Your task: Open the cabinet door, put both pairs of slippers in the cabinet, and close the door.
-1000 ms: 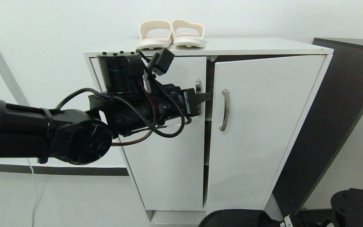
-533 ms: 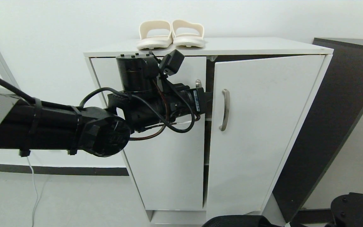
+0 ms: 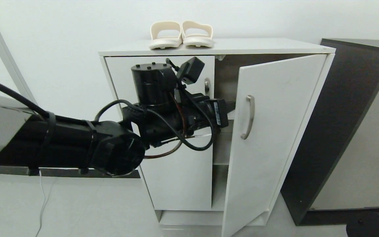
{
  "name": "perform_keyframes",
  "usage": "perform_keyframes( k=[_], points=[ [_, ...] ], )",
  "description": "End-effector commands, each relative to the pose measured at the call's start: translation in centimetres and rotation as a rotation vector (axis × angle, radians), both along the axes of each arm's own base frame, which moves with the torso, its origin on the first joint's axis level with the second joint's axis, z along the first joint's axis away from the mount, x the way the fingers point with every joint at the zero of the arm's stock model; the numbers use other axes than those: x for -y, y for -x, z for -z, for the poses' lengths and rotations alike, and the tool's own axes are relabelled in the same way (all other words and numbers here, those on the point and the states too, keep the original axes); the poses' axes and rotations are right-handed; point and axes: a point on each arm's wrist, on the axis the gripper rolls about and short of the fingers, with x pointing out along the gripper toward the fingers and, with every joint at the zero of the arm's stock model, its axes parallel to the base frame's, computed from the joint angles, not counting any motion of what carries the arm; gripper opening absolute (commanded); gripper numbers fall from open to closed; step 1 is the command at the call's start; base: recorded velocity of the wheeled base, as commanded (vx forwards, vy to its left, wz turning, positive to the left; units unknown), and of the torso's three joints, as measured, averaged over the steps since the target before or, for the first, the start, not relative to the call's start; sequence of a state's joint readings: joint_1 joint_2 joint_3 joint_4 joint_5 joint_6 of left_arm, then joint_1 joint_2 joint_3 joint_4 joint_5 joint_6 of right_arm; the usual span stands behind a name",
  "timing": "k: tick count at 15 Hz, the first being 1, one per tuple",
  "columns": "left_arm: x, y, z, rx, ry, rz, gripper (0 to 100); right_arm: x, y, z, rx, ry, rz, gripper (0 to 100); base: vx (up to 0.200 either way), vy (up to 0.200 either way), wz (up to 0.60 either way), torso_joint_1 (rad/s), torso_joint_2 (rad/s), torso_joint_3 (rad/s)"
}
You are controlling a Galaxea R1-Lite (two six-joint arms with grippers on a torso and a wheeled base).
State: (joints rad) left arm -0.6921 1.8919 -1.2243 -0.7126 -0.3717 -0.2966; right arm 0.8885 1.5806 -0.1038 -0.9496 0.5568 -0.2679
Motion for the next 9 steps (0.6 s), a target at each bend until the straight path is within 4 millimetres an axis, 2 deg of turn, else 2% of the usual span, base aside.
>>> perform_keyframes(
  k=[1, 3, 9],
  points=[
    [2.1, 3.3, 0.5, 0.011, 0.010, 0.099, 0, 0.1, 0.3, 0.1, -0.004, 0.005, -0.011, 0, -0.200, 0.000, 0.00, -0.002, 0.01, 0.002],
    [2.7, 4.6, 0.3, 0.020, 0.022, 0.124, 0, 0.1, 0.5, 0.1, -0.003, 0.003, -0.021, 0, -0.200, 0.000, 0.00, 0.005, 0.00, 0.000],
    [1.7, 3.6, 0.5, 0.020, 0.019, 0.084, 0, 0.1, 0.8, 0.1, 0.022, 0.006, -0.044, 0, 0.000, 0.000, 0.00, 0.000, 0.00, 0.000]
  ],
)
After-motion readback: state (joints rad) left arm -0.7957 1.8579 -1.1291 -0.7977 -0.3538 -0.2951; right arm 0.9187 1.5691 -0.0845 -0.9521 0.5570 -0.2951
